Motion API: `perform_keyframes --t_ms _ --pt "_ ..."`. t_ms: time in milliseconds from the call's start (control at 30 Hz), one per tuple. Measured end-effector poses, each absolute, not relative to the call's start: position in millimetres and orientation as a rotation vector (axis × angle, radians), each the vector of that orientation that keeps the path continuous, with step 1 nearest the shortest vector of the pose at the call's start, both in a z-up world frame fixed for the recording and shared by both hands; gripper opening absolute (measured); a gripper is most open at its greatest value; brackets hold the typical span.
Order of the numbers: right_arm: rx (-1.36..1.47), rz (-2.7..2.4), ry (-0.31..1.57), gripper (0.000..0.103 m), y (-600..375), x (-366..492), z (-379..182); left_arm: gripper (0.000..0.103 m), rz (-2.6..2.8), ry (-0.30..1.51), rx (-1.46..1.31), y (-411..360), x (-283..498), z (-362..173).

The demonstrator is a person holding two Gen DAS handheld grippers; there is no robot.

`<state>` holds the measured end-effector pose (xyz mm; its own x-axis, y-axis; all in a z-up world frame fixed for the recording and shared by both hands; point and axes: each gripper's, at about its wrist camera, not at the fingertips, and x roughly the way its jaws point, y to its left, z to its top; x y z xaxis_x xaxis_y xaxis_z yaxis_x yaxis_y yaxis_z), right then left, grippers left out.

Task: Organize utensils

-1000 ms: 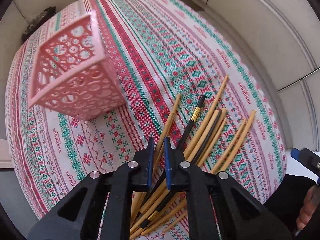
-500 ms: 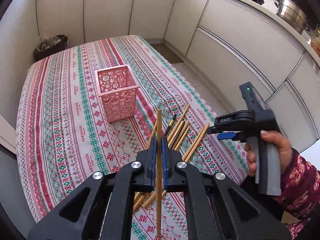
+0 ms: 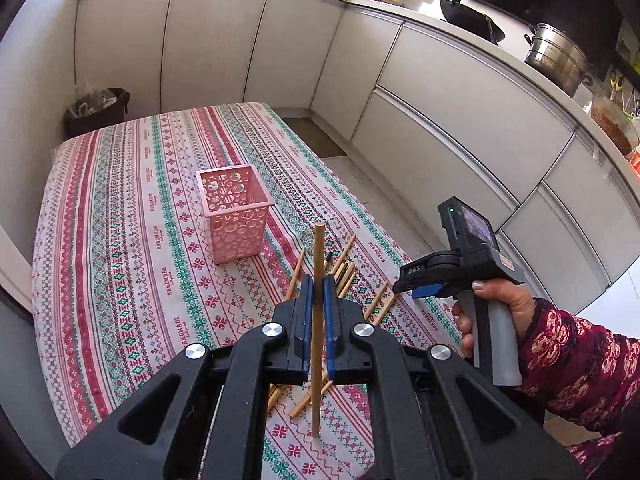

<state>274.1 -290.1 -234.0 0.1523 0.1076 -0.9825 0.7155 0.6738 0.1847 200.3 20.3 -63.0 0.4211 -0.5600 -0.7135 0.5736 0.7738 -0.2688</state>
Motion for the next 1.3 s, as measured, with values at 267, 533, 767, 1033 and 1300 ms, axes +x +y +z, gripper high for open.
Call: perform_keyframes --t_ms 267,533,767,1033,1300 --pt "0.645 -0.588 1.415 0.034 -289.3 293.3 -242.3 0.005 -0.707 0.877 0.011 17.9 197.3 -59.1" --pt "0.757 -0.423 1.205 0.008 -291.1 271.4 -236.8 0.005 -0.703 0.859 -0.012 21.7 196.2 -55.3" --pt "0.661 -0.116 0.858 0.008 -257.8 241.4 -148.8 0.005 -0.693 0.785 -0.068 23.3 190.0 -44.0" --pt "0.549 0.011 0.681 0.008 -214.0 208.3 -94.2 0.005 -0.637 0.723 -0.093 12.5 186.4 -31.5" --pt "0.555 0.049 0.574 0.008 -219.7 196.7 -40.4 0.005 -0.601 0.677 -0.111 4.1 188.8 -10.6"
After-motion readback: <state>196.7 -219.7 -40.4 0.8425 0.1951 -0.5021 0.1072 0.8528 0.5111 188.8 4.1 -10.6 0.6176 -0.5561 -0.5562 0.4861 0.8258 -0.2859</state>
